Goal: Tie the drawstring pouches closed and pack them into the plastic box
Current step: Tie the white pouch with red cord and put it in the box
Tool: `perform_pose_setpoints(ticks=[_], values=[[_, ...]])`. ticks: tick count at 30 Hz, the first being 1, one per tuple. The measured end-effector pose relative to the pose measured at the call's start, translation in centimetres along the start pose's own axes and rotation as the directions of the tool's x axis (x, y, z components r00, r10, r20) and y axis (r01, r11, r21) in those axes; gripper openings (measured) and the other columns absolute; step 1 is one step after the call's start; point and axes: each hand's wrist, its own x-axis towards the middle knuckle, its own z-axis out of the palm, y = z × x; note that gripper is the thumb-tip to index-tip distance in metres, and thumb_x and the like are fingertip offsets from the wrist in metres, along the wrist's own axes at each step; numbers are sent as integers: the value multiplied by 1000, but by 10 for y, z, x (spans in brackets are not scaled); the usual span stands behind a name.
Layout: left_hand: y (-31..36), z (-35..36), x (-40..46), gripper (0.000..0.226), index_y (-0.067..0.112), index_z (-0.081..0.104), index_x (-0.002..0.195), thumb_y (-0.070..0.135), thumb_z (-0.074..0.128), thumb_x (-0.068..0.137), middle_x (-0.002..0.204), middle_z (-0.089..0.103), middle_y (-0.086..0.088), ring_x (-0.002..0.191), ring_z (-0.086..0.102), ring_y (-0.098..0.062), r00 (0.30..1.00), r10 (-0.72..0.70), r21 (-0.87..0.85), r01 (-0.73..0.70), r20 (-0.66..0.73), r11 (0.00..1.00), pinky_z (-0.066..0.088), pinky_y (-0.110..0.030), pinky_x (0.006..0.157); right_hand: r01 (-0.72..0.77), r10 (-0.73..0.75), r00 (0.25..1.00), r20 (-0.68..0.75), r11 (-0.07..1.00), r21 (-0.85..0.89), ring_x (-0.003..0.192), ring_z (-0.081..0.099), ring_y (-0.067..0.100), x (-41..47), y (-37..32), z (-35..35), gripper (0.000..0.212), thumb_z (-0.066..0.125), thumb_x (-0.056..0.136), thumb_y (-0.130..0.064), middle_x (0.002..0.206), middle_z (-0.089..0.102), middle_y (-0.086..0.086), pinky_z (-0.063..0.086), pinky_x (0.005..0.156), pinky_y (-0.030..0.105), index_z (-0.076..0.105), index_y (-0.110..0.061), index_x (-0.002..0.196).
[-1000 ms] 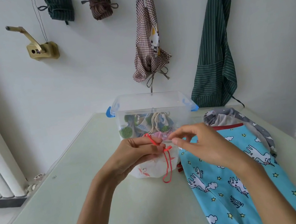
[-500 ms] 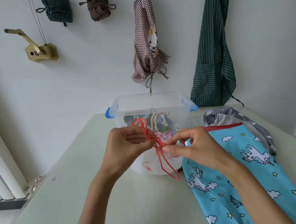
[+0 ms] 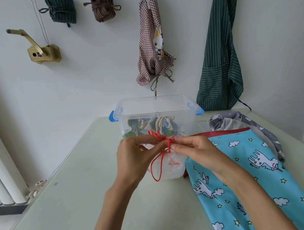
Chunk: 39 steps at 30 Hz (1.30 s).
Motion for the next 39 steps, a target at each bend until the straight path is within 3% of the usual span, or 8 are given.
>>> perform_pose_setpoints(ticks=[3,8,13,18,23,27,33,39], values=[[-1,1,0,15,37,76,82,44,70,70,81,74,16,78,70,-9,1000,-20,-30,20,19,999,55,-36,64,-30,34,997,-73,997,67,72,59,-2,1,-2,1,13,61,88,-22,79,68,-11,41,69,9,73,-21,91],[-5,-2,1,10,32,77,83,24,74,77,83,75,15,82,70,-8,995,-98,-93,99,16,991,55,-33,70,-117,108,993,52,782,612,71,45,12,2,-7,-11,22,48,81,-25,75,60,-2,28,69,29,46,-21,59],[-2,-2,2,11,27,76,89,21,68,83,89,75,13,88,68,1,992,-121,-206,127,46,970,54,-20,77,-12,56,997,-44,742,670,91,54,14,2,-6,-16,28,42,94,-28,93,62,-3,33,86,29,44,-21,67],[11,3,3,15,24,75,86,16,62,89,82,75,12,76,65,8,967,-254,-431,242,31,869,45,-5,65,40,4,999,-45,377,925,111,63,18,-3,-9,-18,23,53,86,-30,110,69,3,45,102,36,52,-20,65],[7,-2,7,17,20,75,95,27,62,88,87,71,10,75,61,8,904,-426,-518,345,-43,783,45,-8,65,114,4,993,-118,220,969,109,64,18,-5,-7,-29,28,50,91,-29,105,69,0,43,100,39,58,-19,67],[-1,-3,8,16,26,76,93,34,63,86,96,72,8,87,62,-4,859,-509,-487,425,-47,763,42,-22,75,184,1,983,-185,106,977,98,67,14,-5,-2,-33,23,50,92,-32,97,68,-4,48,97,43,70,-22,99],[-4,-2,10,12,20,75,80,26,66,86,90,73,3,88,61,-5,845,-518,-423,424,-132,801,41,-10,74,234,85,954,-289,396,888,56,40,10,2,4,-38,38,49,92,-33,65,40,-4,49,66,22,61,-16,124],[-8,-9,11,14,22,74,78,23,64,88,77,71,8,68,58,6,864,-483,-353,412,-143,840,38,1,51,159,32,935,-354,854,496,49,31,9,5,9,-31,20,55,91,-22,61,39,-2,39,50,17,71,-16,100]])
